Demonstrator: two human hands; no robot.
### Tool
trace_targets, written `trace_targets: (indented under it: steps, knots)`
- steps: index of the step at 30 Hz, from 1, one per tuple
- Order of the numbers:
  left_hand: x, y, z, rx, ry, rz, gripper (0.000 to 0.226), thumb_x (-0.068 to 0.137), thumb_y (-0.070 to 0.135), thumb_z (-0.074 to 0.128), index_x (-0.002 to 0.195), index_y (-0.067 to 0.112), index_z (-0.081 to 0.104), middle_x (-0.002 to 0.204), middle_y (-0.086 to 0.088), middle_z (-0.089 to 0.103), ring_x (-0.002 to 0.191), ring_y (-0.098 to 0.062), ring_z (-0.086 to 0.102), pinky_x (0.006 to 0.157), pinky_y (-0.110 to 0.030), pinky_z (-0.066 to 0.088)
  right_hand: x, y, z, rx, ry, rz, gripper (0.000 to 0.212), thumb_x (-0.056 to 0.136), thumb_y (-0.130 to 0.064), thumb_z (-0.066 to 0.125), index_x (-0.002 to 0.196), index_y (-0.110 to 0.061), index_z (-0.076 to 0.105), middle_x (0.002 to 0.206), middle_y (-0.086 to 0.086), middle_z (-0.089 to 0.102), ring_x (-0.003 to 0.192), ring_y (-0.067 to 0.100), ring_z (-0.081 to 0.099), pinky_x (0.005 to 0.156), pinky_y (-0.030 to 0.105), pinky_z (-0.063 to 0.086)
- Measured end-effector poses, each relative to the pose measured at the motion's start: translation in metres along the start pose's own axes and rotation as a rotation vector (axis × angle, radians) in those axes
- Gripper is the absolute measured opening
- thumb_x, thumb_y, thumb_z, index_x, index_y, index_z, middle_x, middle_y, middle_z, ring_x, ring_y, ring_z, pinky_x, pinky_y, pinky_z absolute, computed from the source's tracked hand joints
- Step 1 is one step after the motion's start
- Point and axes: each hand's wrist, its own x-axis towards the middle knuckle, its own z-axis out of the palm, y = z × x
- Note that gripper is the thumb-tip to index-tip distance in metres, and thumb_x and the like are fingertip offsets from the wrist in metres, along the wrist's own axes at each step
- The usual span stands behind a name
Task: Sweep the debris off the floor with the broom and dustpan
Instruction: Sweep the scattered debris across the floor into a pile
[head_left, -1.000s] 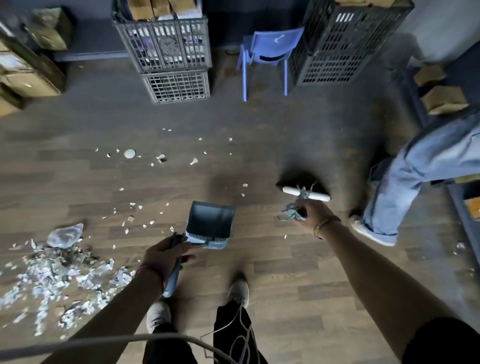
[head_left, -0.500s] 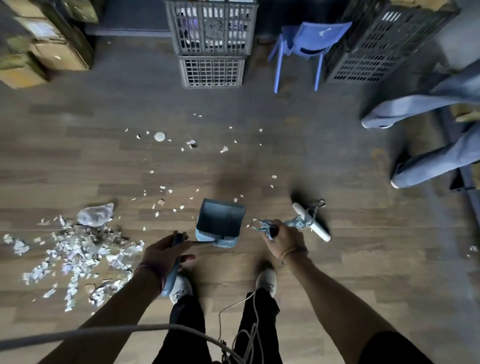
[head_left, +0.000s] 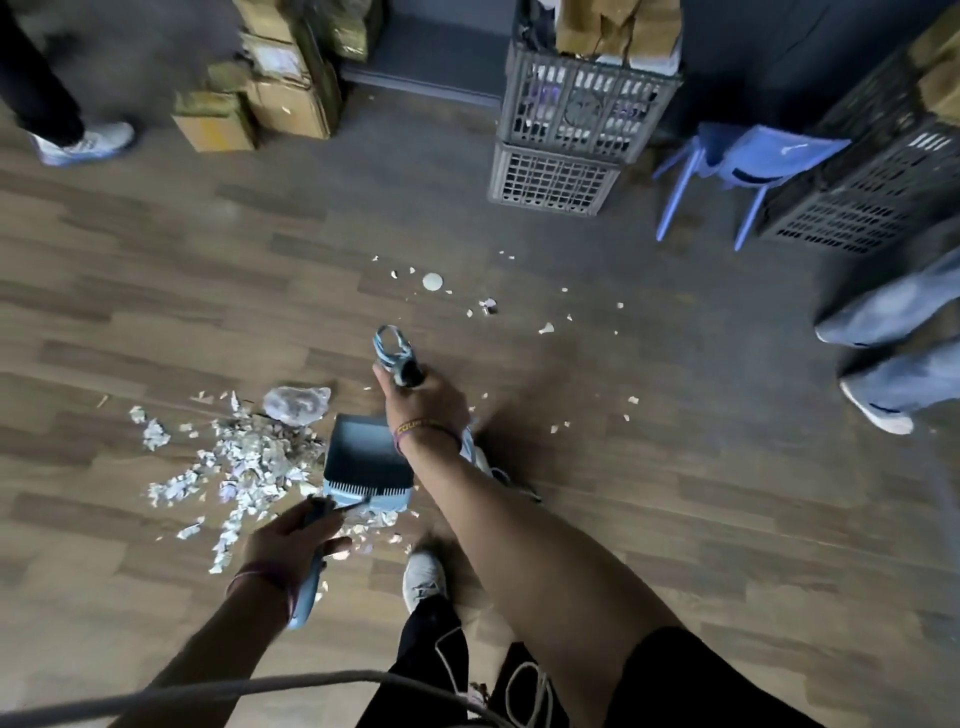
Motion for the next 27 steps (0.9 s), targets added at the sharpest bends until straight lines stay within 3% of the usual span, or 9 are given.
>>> trace_targets:
  steps: [3, 7, 11, 14, 18, 24, 27]
  knots:
    - [0.005, 0.008, -0.027, -0.050, 0.041, 0.022, 0.036, 0.085, -0.014, 0.054, 0.121, -0.010, 0.053, 0.064, -0.002, 0.068, 0.039, -0.011, 0.063, 0.037, -0.014, 0.046, -0.006, -0.037, 0.014, 0.043, -0.033, -0.064, 0.048, 0.081, -0.059, 0.059, 0.100, -0.016, 0.070, 0.102, 0.009, 0.071, 0.101, 0.030, 0.062, 0.081, 0.031, 0.047]
    - [0.008, 0.021, -0.046, -0.104, 0.069, 0.054, 0.039, 0.084, -0.014, 0.054, 0.123, -0.009, 0.052, 0.053, 0.006, 0.068, 0.039, -0.012, 0.063, 0.054, -0.027, 0.054, -0.002, -0.062, 0.005, 0.118, 0.001, -0.080, 0.043, 0.085, -0.054, 0.057, 0.096, -0.014, 0.068, 0.101, 0.011, 0.070, 0.100, 0.032, 0.062, 0.080, 0.033, 0.047]
    - [0.013, 0.035, -0.051, -0.166, 0.099, 0.071, 0.038, 0.084, -0.012, 0.057, 0.122, -0.009, 0.053, 0.079, -0.006, 0.067, 0.040, -0.013, 0.064, 0.042, -0.016, 0.051, 0.009, -0.055, -0.024, 0.186, 0.103, -0.072, 0.031, 0.088, -0.036, 0.057, 0.074, -0.009, 0.062, 0.093, 0.020, 0.069, 0.093, 0.039, 0.062, 0.075, 0.037, 0.047]
    - [0.014, 0.046, -0.044, -0.206, 0.092, 0.090, 0.036, 0.084, -0.010, 0.057, 0.120, -0.006, 0.055, 0.103, -0.014, 0.061, 0.041, -0.012, 0.064, 0.046, -0.018, 0.054, 0.020, -0.047, -0.045, 0.223, 0.153, -0.081, 0.036, 0.075, -0.047, 0.059, 0.054, -0.018, 0.051, 0.073, 0.017, 0.067, 0.080, 0.039, 0.066, 0.073, 0.045, 0.055]
    - [0.002, 0.064, -0.018, -0.172, 0.060, 0.127, 0.033, 0.085, -0.010, 0.056, 0.117, -0.003, 0.057, 0.077, -0.008, 0.067, 0.039, -0.010, 0.063, 0.034, -0.013, 0.043, 0.046, -0.035, -0.080, 0.185, 0.183, -0.165, 0.036, 0.059, -0.060, 0.050, 0.053, -0.025, 0.058, 0.066, 0.013, 0.067, 0.075, 0.037, 0.068, 0.066, 0.051, 0.057]
    - [-0.010, 0.084, 0.059, -0.079, -0.066, 0.171, 0.021, 0.087, -0.003, 0.058, 0.107, 0.004, 0.060, 0.078, -0.007, 0.062, 0.041, -0.009, 0.064, 0.034, -0.011, 0.037, 0.061, -0.030, -0.169, 0.051, 0.280, -0.197, 0.044, 0.081, -0.046, 0.063, 0.075, -0.003, 0.065, 0.079, 0.018, 0.070, 0.085, 0.035, 0.066, 0.070, 0.036, 0.053]
    - [-0.016, 0.086, 0.112, -0.027, -0.102, 0.176, 0.018, 0.087, -0.003, 0.058, 0.082, 0.014, 0.060, 0.062, 0.001, 0.066, 0.038, -0.007, 0.062, 0.034, -0.008, 0.033, 0.085, -0.011, -0.223, -0.043, 0.295, -0.214, 0.037, 0.078, -0.040, 0.069, 0.079, -0.003, 0.069, 0.084, 0.018, 0.071, 0.089, 0.033, 0.067, 0.072, 0.035, 0.050]
